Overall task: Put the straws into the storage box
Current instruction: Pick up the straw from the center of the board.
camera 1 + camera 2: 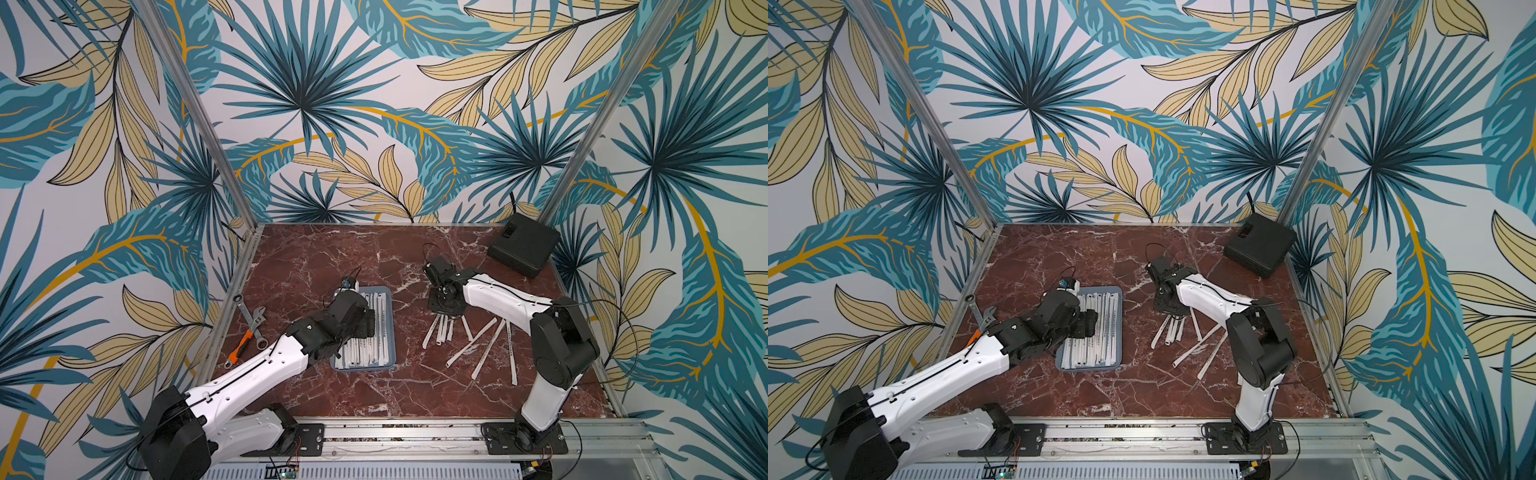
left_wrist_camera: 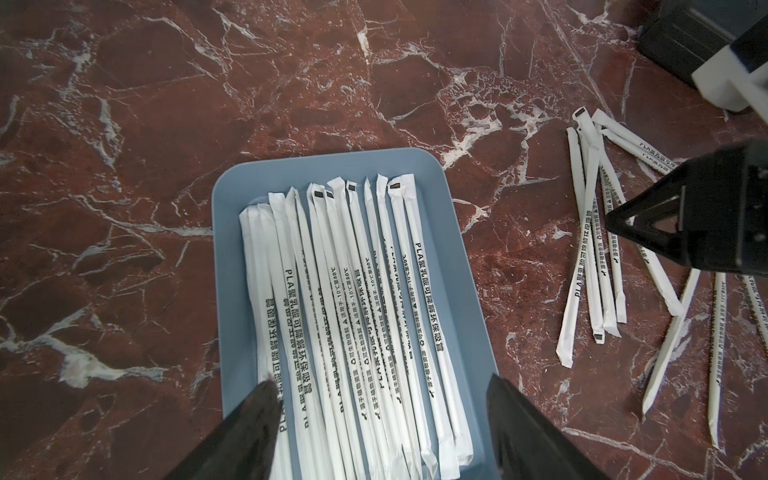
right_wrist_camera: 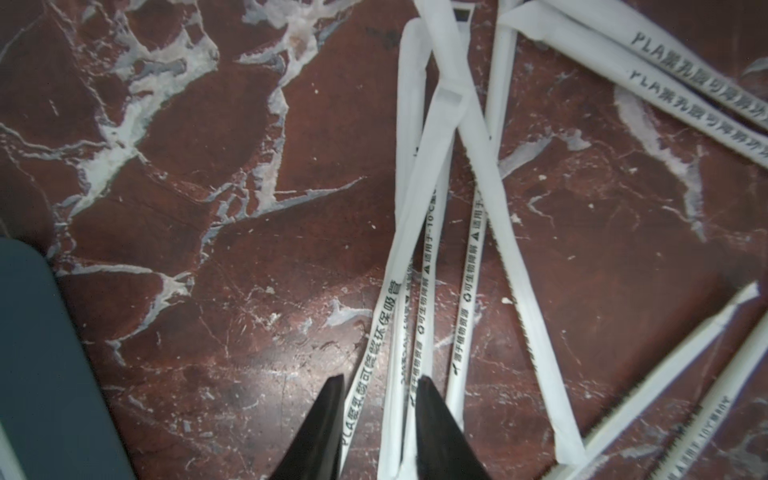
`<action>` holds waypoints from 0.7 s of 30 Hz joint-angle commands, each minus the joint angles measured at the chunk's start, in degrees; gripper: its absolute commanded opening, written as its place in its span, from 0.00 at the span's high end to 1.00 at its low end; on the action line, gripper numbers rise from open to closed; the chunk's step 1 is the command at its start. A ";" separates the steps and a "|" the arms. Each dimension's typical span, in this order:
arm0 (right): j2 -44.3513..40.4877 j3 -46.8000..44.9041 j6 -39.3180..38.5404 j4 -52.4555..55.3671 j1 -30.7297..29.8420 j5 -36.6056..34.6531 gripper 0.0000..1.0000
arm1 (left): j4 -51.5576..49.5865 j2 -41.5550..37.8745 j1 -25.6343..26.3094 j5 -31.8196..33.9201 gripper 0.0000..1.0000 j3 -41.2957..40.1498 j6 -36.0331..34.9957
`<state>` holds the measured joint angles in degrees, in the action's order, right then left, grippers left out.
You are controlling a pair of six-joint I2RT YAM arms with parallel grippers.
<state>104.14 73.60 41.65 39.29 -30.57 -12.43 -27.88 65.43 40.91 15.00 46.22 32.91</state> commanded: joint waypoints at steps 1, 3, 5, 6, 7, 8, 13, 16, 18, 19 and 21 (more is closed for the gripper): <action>2.57 -1.34 3.24 -1.92 -0.41 0.59 0.69 | 0.51 -2.08 -0.45 0.29 0.17 -2.13 0.47; 3.33 -1.47 3.62 -2.52 -0.58 1.04 0.71 | 0.89 -2.73 -0.61 0.37 0.17 -2.91 0.75; 4.07 -1.53 3.93 -2.90 -0.76 1.27 0.72 | 0.65 -3.08 -0.72 0.45 0.17 -3.06 0.81; 4.49 -1.67 4.14 -3.03 -0.84 1.27 0.72 | 0.63 -3.29 -0.75 0.55 0.17 -3.19 0.81; 4.94 -1.79 4.36 -3.22 -0.90 1.47 0.72 | 0.63 -3.44 -0.88 0.55 0.17 -3.36 0.82; 5.46 -1.99 4.62 -3.64 -0.89 1.69 0.73 | 0.73 -3.58 -1.00 0.60 0.17 -3.56 0.82; 7.34 -3.18 5.64 -5.42 -0.95 2.55 0.77 | 0.90 -3.82 -1.27 0.11 0.17 -3.94 1.01; 7.92 -3.46 5.10 -5.72 -1.47 2.46 0.81 | 0.92 -3.99 -1.43 0.24 0.17 -4.03 1.01; 7.93 -3.26 4.01 -4.97 -2.05 2.06 0.84 | 0.82 -4.08 -1.53 0.21 0.17 -3.95 1.01; 7.69 -3.25 3.34 -4.50 -2.32 1.98 0.85 | 0.71 -4.14 -1.66 0.14 0.17 -3.94 0.89; 6.62 -3.19 2.15 -3.09 -3.23 0.94 0.87 | 0.56 -4.25 -1.77 0.13 0.17 -3.86 0.92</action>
<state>110.06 71.88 45.41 33.85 -32.34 -11.05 -27.83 62.15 39.55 15.00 43.62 33.74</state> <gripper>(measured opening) 0.134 0.829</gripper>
